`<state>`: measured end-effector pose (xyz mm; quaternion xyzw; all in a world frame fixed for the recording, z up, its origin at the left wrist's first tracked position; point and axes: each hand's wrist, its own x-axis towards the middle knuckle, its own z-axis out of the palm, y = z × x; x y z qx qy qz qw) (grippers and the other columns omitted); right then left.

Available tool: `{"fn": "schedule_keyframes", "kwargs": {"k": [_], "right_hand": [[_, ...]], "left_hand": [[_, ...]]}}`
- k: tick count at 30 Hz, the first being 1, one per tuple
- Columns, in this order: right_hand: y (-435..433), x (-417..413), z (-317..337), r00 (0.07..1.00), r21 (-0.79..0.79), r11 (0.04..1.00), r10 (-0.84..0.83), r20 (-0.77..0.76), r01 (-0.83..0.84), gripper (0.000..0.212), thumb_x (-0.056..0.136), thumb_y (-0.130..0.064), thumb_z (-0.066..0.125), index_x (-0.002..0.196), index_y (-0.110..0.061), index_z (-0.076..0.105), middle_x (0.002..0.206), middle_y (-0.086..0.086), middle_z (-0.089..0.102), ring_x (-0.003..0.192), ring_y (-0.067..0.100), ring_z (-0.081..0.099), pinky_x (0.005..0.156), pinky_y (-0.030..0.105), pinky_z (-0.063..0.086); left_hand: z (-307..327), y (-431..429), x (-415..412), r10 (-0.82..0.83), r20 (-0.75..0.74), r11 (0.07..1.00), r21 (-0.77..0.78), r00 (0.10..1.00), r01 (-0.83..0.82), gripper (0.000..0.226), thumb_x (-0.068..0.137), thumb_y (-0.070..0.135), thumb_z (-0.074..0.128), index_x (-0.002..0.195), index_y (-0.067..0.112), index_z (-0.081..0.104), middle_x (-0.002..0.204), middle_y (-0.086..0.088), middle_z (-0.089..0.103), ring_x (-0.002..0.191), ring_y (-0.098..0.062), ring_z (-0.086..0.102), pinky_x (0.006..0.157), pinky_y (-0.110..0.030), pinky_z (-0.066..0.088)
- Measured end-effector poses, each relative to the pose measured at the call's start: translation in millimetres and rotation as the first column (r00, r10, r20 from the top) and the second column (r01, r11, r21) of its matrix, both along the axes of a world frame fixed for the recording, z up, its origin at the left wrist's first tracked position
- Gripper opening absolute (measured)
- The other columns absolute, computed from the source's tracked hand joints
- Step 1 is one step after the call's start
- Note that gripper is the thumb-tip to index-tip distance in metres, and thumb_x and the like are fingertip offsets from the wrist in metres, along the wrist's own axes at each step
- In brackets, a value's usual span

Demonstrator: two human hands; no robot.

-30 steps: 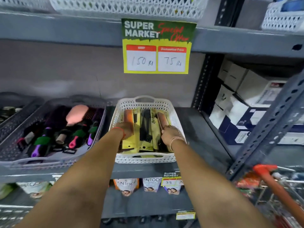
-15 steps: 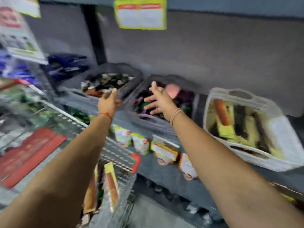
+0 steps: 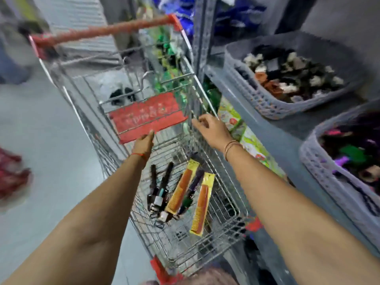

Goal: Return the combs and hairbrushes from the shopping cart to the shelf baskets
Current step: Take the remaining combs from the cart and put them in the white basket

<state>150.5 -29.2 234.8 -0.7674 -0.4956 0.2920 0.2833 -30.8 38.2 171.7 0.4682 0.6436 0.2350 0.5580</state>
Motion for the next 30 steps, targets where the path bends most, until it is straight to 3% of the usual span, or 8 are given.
{"fn": "schedule_keyframes", "kwargs": {"k": [6, 8, 11, 14, 20, 23, 26, 30], "right_hand": [[18, 16, -113, 0.961, -0.363, 0.929, -0.033, -0.275, -0.072, 0.047, 0.088, -0.05, 0.042, 0.117, -0.014, 0.047, 0.123, 0.012, 0.055, 0.1, 0.029, 0.058, 0.063, 0.034, 0.041], [11, 19, -149, 0.96, -0.439, 0.895, -0.049, -0.275, -0.08, 0.039, 0.089, -0.049, 0.042, 0.109, -0.018, 0.052, 0.113, 0.016, 0.06, 0.089, 0.026, 0.058, 0.058, 0.032, 0.044], [-9, 22, -193, 0.962, -0.544, 0.837, -0.1, -0.252, -0.056, 0.05, 0.088, -0.047, 0.046, 0.12, -0.009, 0.048, 0.121, 0.018, 0.058, 0.099, 0.032, 0.06, 0.082, 0.044, 0.053], [-35, 26, -231, 0.985, -0.63, 0.776, -0.132, -0.109, 0.034, 0.047, 0.085, -0.044, 0.054, 0.113, -0.006, 0.052, 0.115, 0.018, 0.062, 0.099, 0.032, 0.06, 0.075, 0.03, 0.043], [-78, 20, -281, 0.974, -0.865, 0.497, -0.222, -0.051, 0.068, 0.064, 0.069, -0.047, 0.072, 0.11, 0.0, 0.056, 0.116, 0.021, 0.064, 0.091, 0.031, 0.061, 0.086, 0.047, 0.052], [-88, 10, -296, 0.974, -0.847, 0.515, -0.224, 0.015, 0.132, 0.07, 0.063, -0.053, 0.074, 0.108, -0.002, 0.057, 0.116, 0.018, 0.065, 0.102, 0.036, 0.062, 0.084, 0.044, 0.051], [-89, 10, -298, 0.97, -0.815, 0.547, -0.231, 0.075, 0.193, 0.064, 0.061, -0.053, 0.075, 0.098, -0.004, 0.058, 0.111, 0.017, 0.067, 0.099, 0.036, 0.063, 0.072, 0.035, 0.046], [-88, 14, -290, 0.897, -0.785, 0.599, -0.42, -0.138, 0.159, 0.027, 0.067, -0.026, 0.078, 0.074, -0.011, 0.057, 0.085, 0.009, 0.07, 0.077, 0.03, 0.067, 0.078, 0.048, 0.057]], "left_hand": [[-80, -14, 10, 0.001, -0.13, 0.988, -0.155, 0.991, -0.021, 0.053, 0.095, 0.036, 0.043, 0.132, -0.001, 0.047, 0.141, -0.019, 0.049, 0.13, -0.032, 0.046, 0.112, -0.039, 0.033], [-106, -24, 20, 0.005, -0.158, 0.979, -0.202, 0.987, -0.037, 0.053, 0.094, 0.037, 0.046, 0.133, 0.002, 0.048, 0.14, -0.018, 0.05, 0.128, -0.032, 0.048, 0.106, -0.034, 0.035], [-141, -38, 32, -0.056, -0.178, 0.956, -0.292, 0.982, 0.002, 0.052, 0.091, 0.04, 0.049, 0.131, 0.007, 0.05, 0.134, -0.018, 0.055, 0.124, -0.033, 0.052, 0.098, -0.031, 0.04], [-171, -49, 38, -0.122, -0.215, 0.932, -0.362, 0.969, 0.037, 0.058, 0.087, 0.042, 0.056, 0.134, 0.008, 0.049, 0.13, -0.018, 0.058, 0.119, -0.032, 0.056, 0.1, -0.034, 0.043], [-205, -61, 49, -0.427, -0.454, 0.886, -0.385, 0.782, 0.261, 0.061, 0.078, 0.037, 0.068, 0.128, 0.007, 0.05, 0.135, -0.022, 0.049, 0.122, -0.037, 0.05, 0.104, -0.042, 0.042], [-220, -67, 52, -0.416, -0.519, 0.906, -0.305, 0.747, 0.293, 0.055, 0.079, 0.023, 0.067, 0.126, 0.003, 0.045, 0.135, -0.023, 0.04, 0.119, -0.039, 0.048, 0.099, -0.042, 0.04], [-229, -70, 45, -0.323, -0.458, 0.937, -0.277, 0.828, 0.213, 0.047, 0.079, 0.011, 0.064, 0.123, 0.008, 0.047, 0.134, -0.022, 0.038, 0.114, -0.038, 0.051, 0.097, -0.039, 0.043], [-222, -69, 41, -0.112, -0.29, 0.954, -0.3, 0.95, 0.021, 0.02, 0.075, 0.002, 0.063, 0.082, 0.017, 0.051, 0.094, -0.011, 0.05, 0.085, -0.02, 0.048, 0.078, -0.032, 0.05]]}}
